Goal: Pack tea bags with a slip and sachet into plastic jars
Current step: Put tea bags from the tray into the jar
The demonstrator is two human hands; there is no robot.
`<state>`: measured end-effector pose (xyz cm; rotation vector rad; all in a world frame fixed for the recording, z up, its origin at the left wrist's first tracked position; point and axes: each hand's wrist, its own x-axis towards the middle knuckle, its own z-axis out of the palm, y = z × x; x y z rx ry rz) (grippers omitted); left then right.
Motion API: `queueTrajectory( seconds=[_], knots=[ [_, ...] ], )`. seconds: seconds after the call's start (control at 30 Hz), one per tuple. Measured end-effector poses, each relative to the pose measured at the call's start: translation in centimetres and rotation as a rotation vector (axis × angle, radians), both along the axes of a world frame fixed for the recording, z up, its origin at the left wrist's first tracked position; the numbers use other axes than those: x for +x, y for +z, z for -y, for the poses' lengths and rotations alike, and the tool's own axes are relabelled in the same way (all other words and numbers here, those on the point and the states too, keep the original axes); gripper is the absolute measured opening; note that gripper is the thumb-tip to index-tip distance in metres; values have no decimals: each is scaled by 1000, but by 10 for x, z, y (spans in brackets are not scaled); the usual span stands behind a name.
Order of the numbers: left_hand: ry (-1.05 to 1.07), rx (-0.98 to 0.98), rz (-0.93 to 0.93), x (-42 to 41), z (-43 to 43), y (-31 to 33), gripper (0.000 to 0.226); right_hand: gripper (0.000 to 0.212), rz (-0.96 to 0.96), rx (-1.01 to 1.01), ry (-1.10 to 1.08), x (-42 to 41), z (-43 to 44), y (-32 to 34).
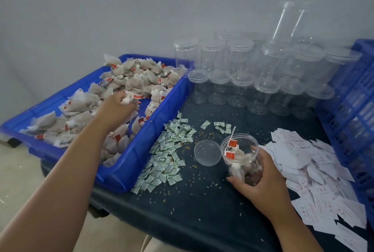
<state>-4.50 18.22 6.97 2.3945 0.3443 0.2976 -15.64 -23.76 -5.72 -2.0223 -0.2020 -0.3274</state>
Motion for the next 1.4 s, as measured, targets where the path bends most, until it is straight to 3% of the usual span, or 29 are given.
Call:
queueTrajectory(
  seconds=[0.13,0.27,0.43,0.6,0.77,0.9,1.0,1.1,1.23,1.4],
  knots=[
    [-32,63,-15,-3,9,11,28,86,-8,-1,6,0,0,0],
    [-120,145,94,-13,51,52,23,85,9,0,6,-1,-1,5],
    [-524,167,36,-49,149,78,9,84,21,-13,-8,-3,0,9],
    [-742,297,-96,-54,228,38,15,86,13,-8,-13,-4,0,11],
    [-700,281,-114,-50,248,14,22,86,16,-11,4,-4,0,13],
    [-603,-16,-64,-45,241,25,12,85,14,19,-21,-1,1,12],
    [-691,-147,-82,-45,235,29,32,83,13,48,-30,-1,2,12],
    [-746,-111,23,-51,241,23,45,81,14,66,-33,-2,3,11],
    [-732,147,57,-55,246,11,46,82,11,66,-39,-2,2,13],
    [-759,98,15,-55,241,21,21,80,25,89,-37,-1,3,12]
  ],
)
